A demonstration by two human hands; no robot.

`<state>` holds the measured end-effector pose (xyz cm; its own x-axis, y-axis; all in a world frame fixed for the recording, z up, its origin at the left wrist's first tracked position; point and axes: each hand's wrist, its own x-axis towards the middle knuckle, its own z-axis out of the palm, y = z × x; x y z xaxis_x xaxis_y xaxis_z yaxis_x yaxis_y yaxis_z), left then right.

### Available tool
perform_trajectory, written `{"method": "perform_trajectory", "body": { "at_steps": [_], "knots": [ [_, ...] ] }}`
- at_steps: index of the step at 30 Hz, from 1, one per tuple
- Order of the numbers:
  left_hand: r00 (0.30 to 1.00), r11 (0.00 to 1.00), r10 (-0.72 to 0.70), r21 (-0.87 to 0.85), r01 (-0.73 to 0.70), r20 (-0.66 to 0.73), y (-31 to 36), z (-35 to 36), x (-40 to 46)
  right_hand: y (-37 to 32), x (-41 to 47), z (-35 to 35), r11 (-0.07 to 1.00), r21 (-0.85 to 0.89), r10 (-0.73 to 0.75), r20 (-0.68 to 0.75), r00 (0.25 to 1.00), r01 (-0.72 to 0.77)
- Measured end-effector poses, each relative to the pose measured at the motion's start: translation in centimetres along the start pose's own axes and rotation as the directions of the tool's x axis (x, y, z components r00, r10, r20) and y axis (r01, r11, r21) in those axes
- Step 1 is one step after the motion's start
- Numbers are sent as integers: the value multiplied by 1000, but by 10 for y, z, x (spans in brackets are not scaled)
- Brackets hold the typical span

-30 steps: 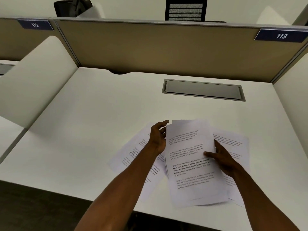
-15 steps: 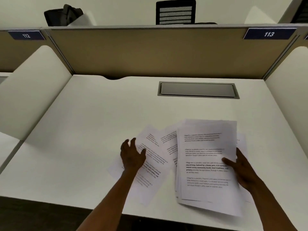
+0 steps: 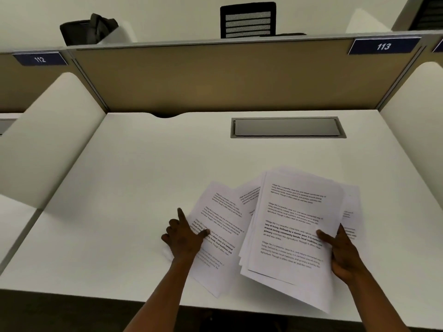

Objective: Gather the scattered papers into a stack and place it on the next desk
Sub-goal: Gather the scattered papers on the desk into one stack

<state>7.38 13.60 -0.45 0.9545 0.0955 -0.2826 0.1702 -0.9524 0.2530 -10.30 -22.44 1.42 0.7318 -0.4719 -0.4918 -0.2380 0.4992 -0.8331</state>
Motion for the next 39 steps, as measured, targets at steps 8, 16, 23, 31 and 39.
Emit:
{"method": "perform_trajectory", "body": {
  "at_steps": [8,16,23,31,39],
  "knots": [
    [978,979,-106,-153,134,179,-10,-18,7,20,-6,31,999,41,5,39,999,-7],
    [884,741,15,-599,304,467,-21,-39,13,37,-18,61,999,35,24,69,997,-27],
    [831,592,166,-728,346,531,-61,-50,9,72,-35,125,995,60,74,165,983,-85],
    [731,561,181,-680,472,658,-110,-45,14,110,-39,192,989,-117,101,115,988,-88],
    [749,616,269,-706,349,605,-118,-48,20,107,-42,231,785,-606,-44,147,988,125]
  ]
}}
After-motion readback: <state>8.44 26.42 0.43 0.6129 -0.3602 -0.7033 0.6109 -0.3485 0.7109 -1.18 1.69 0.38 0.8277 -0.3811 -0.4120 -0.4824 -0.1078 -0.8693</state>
